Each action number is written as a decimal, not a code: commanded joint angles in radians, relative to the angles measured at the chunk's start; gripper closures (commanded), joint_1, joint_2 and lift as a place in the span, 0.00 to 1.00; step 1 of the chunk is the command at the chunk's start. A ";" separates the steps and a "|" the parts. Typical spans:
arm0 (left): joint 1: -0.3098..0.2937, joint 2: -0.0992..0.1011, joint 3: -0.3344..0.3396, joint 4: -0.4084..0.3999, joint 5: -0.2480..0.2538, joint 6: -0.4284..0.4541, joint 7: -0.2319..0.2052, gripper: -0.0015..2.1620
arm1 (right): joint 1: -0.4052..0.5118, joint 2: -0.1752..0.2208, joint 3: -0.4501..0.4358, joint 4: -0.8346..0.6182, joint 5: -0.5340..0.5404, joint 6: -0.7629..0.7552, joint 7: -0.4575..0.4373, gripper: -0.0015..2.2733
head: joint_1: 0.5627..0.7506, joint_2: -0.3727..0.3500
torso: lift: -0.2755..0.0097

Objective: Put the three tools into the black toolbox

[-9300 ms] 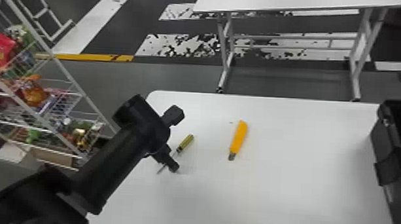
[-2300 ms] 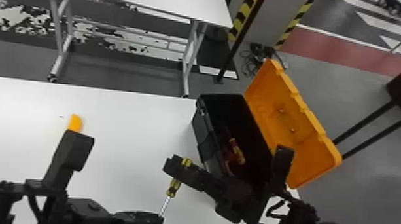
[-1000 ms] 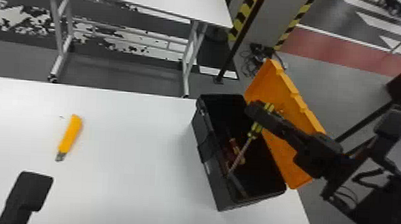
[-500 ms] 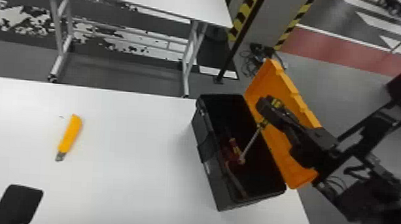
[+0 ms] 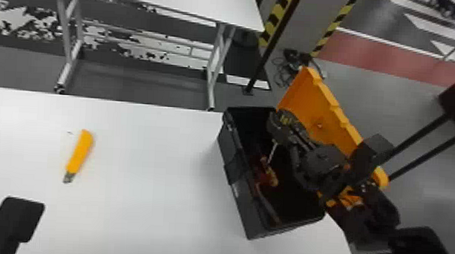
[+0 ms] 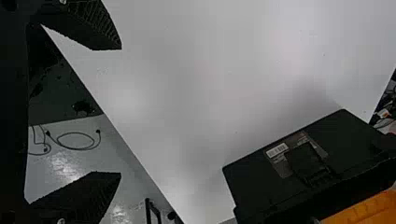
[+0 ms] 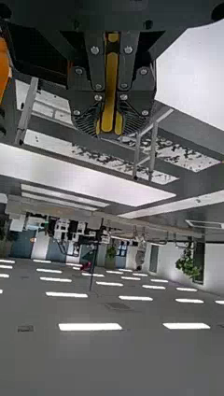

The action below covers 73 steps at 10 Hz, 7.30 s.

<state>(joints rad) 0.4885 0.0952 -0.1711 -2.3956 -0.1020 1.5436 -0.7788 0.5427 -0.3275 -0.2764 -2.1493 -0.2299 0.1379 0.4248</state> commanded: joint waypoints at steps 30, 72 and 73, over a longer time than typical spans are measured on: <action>-0.396 -0.026 0.125 1.032 0.108 -1.566 0.457 0.02 | 0.172 0.223 0.117 -0.195 -0.207 0.447 0.255 0.04 | 0.70 0.58 | 0.79; -0.390 -0.032 -0.205 0.510 0.102 -0.618 0.498 0.88 | 0.071 0.191 0.062 -0.146 -0.350 0.622 0.258 0.04 | 0.70 0.28 | 0.79; -0.383 -0.031 -0.228 0.500 0.091 -0.618 0.503 0.88 | 0.046 0.194 0.051 -0.146 -0.373 0.678 0.252 0.04 | 0.70 0.26 | 0.79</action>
<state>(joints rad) 0.1025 0.0629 -0.3851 -1.8894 -0.0051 0.9234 -0.2751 0.6012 -0.1342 -0.2197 -2.2947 -0.5896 0.7877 0.6756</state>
